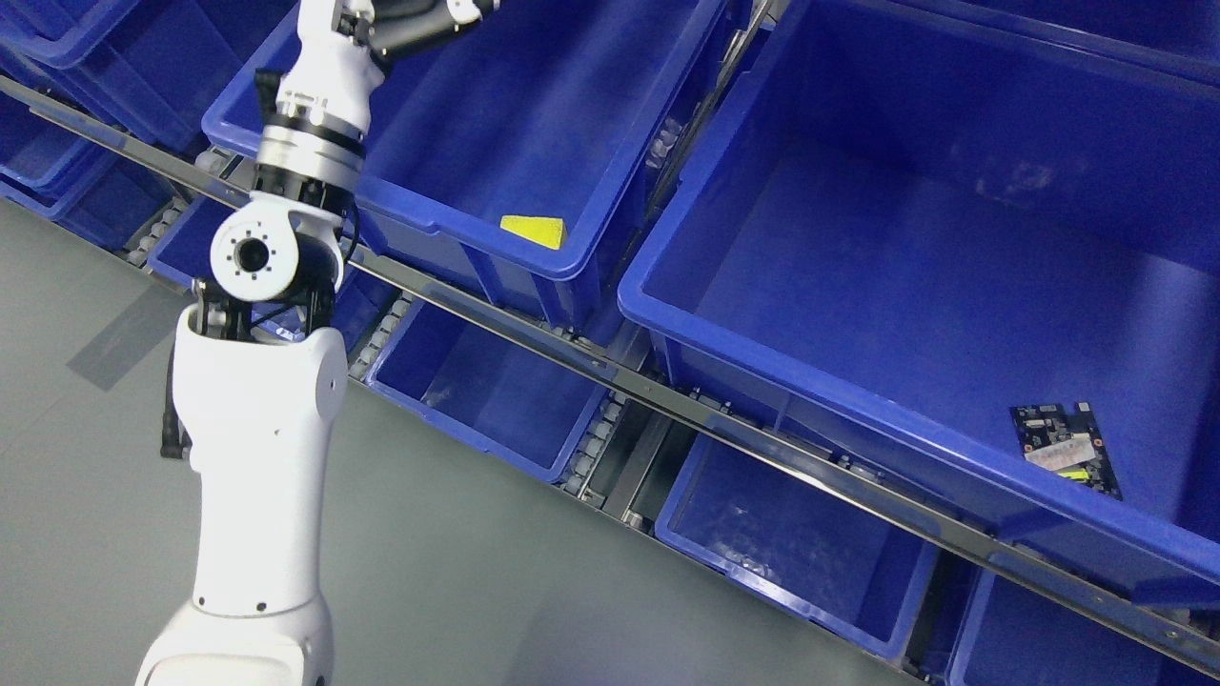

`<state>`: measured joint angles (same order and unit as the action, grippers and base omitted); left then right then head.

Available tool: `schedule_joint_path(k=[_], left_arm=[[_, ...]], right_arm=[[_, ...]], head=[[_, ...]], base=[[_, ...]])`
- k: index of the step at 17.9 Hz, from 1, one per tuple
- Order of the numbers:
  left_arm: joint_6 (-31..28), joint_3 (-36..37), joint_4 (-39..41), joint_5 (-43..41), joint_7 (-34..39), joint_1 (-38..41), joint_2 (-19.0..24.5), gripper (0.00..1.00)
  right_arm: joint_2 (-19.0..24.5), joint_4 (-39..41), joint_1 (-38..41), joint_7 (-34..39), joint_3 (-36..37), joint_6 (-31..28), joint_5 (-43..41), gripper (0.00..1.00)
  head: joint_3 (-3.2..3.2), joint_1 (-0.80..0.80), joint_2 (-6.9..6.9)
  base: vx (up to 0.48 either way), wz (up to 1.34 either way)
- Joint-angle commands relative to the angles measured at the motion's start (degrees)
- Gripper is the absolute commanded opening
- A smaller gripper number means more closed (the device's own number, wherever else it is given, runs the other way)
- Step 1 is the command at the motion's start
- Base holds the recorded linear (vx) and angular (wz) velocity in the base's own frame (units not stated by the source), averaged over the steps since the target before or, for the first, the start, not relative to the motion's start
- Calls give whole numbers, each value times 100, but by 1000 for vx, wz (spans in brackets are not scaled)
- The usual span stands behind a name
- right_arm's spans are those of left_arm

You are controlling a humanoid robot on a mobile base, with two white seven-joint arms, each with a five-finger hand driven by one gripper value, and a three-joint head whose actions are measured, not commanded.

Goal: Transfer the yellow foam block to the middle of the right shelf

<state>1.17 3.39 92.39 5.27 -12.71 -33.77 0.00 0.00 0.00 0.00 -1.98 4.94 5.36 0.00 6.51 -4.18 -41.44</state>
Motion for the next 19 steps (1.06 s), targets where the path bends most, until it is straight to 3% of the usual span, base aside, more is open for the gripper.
schedule_joint_path(k=[1,19], left_arm=[[516,-190,631,1,-346,1346,100,100],[86,-49,622,1,-12,934,100,100]], right_arm=[[-100,100,9,4,7,9,18,100],[-100,100,9,4,-2,9,18,100]], head=[[0,0,0],[0,0,0]], base=[[-20,4],[-1,3]])
